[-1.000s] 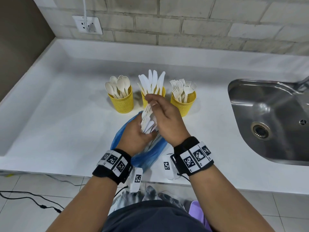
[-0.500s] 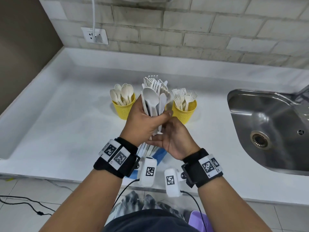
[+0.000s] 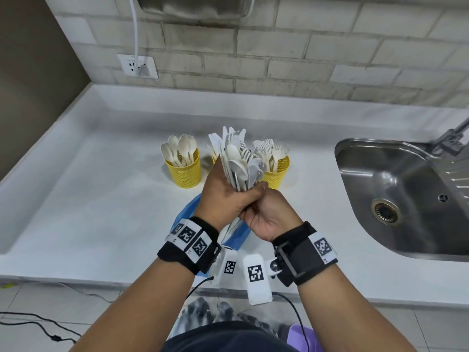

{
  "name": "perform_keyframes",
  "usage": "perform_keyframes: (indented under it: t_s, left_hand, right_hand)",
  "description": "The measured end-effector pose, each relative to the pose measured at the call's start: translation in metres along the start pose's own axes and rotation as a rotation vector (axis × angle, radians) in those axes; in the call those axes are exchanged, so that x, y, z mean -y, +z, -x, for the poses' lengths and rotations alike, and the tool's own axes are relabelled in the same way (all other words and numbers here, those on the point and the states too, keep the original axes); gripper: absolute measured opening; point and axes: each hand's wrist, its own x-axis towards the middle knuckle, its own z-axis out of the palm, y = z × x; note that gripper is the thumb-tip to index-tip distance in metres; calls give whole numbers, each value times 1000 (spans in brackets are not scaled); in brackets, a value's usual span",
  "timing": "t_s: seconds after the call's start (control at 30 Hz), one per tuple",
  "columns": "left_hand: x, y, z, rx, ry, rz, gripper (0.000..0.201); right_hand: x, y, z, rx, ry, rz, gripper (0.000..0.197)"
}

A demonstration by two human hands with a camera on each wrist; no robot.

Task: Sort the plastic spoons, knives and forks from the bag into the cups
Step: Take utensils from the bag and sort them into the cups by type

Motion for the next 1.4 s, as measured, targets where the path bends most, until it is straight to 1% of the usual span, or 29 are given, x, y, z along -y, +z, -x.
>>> perform_keyframes:
  t_s: [0.07,0.13,0.2,0.27,0.33,0.4,0.5,0.57,0.63,0.73,0.8,0.97,1.03,1.13,1.2,1.23,1.27,1.33,1.37,1.4]
  left_hand:
    - [0,3,0,-35,-3,-21,45]
    - [0,5,1,-32,-15,-40,35]
    - [2,6,1,-23,-35,-49,32]
    - [1,5,2,-42,-54,-37,30]
    - [-2,6,1,-34,-40,-10,32]
    - [-2,9,2,-13,-31,-5,36]
    - [5,11,1,3,-38,-26,32]
    - [6,12,1,6,-38,-53,36]
    - [7,11,1,29,-50,-87,36]
    - [5,8,5,95,-125,-79,32]
    - [6,7,5,145,-132,-99,32]
    - [2,8,-2,102,-65,-177,28]
    - [0,7,-5,89,-50,-186,26]
    - [-4,1,-9,32,-77,-105,12]
    - [-7,-6,-12,17,-79,-81,6]
    - [-8,-10,-13,12,-65,-91,6]
    - [-9,-14,-14,9,-54,-105,7]
    - [-8,-25,-16,13,-50,-129,5]
    - [-7,-30,-16,13,-58,-135,9]
    - [-6,-34,-16,15,-68,-136,14]
  right_hand:
    - [-4,1,-2,-46,-5,-33,34]
    - [-6,-1,-4,-65,-2,-93,34]
    - [-5,-4,-4,-79,4,-175,31]
    - [-5,-8,-3,-98,-1,-259,26]
    - [-6,-10,-1,-106,-8,-311,25]
    - [-9,-10,-1,-102,-39,-311,27]
    - [-15,-6,-3,-55,-130,-322,36]
    - [-16,-5,-5,-24,-151,-336,37]
    - [-14,-5,-5,-30,-132,-334,35]
    - [-11,-10,-4,-82,-30,-342,31]
    - [-9,-10,-3,-109,15,-314,35]
    - [-6,-5,0,-69,28,-231,32]
    - [-6,-7,1,-62,28,-174,34]
    - [-8,-11,3,-6,66,-61,40]
    - [-8,-14,4,-5,75,63,39]
    - [-6,-14,4,-22,50,132,36]
    - [-3,-15,4,-55,-12,201,34]
    - [10,-14,5,-135,-216,375,39]
    - [19,-11,7,-151,-334,465,46]
    - [27,-6,11,-137,-442,534,53]
